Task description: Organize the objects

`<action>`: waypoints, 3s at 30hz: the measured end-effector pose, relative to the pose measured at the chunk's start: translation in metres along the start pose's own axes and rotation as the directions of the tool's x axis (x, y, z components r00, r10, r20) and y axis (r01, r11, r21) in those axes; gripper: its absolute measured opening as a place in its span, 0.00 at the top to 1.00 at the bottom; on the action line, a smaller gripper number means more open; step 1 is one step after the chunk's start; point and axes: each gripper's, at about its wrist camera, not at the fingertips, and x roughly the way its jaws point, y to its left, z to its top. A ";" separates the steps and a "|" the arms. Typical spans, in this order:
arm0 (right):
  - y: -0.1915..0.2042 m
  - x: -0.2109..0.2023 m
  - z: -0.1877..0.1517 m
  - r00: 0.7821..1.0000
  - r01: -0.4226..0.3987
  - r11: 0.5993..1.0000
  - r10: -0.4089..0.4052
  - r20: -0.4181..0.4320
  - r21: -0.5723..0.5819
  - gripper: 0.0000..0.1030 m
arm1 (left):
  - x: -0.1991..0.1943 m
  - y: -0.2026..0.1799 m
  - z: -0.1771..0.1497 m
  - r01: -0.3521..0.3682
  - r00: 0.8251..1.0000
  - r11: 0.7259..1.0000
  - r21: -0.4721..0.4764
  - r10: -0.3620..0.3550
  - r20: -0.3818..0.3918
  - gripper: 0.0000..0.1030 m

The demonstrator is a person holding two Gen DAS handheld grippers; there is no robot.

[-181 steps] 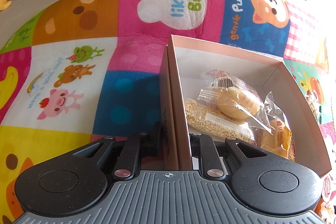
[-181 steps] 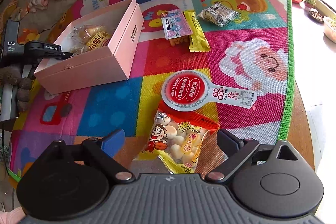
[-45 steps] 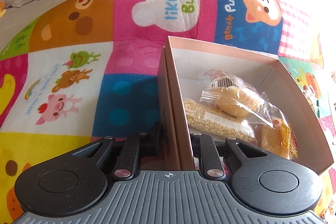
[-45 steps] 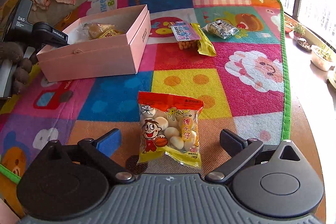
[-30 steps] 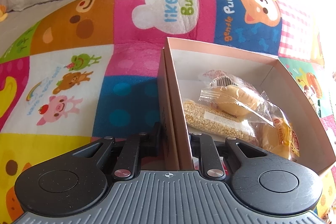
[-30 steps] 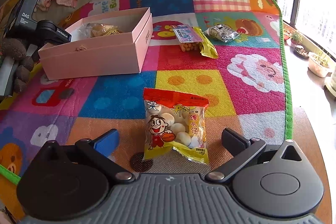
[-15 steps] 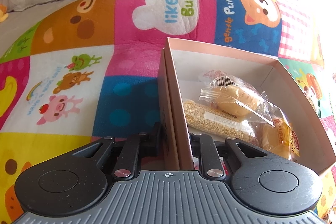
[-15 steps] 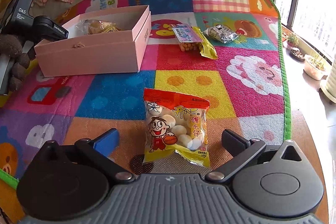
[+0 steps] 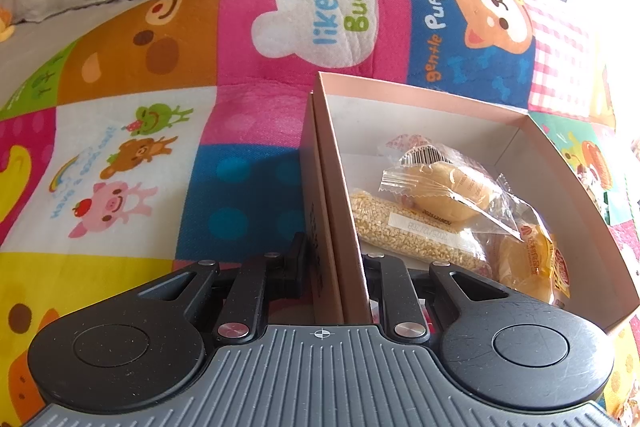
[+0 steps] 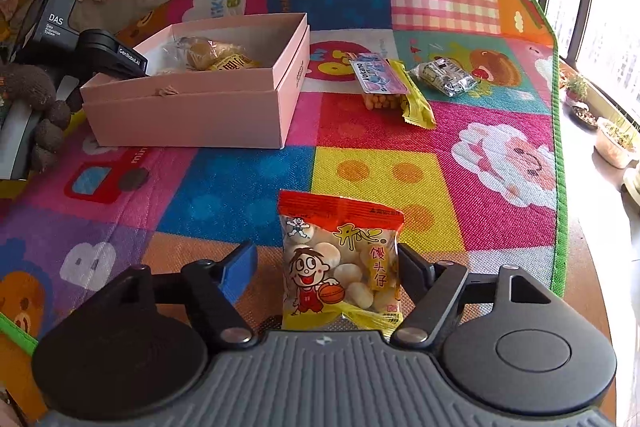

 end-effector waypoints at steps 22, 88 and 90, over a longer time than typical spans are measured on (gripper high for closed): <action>0.031 -0.052 0.138 0.978 -0.195 0.978 0.199 0.061 -0.072 0.46 | -0.001 0.001 -0.001 0.003 1.000 1.000 -0.014 -0.003 0.007 0.81; -0.072 0.154 0.179 0.983 -0.117 0.970 0.144 -0.113 0.215 0.25 | -0.004 -0.001 -0.007 0.002 0.999 1.000 -0.010 -0.002 0.054 0.81; -0.072 0.170 0.179 0.978 -0.117 0.967 0.151 -0.144 0.225 0.25 | -0.004 0.000 -0.007 0.006 0.998 1.000 -0.013 -0.005 0.055 0.81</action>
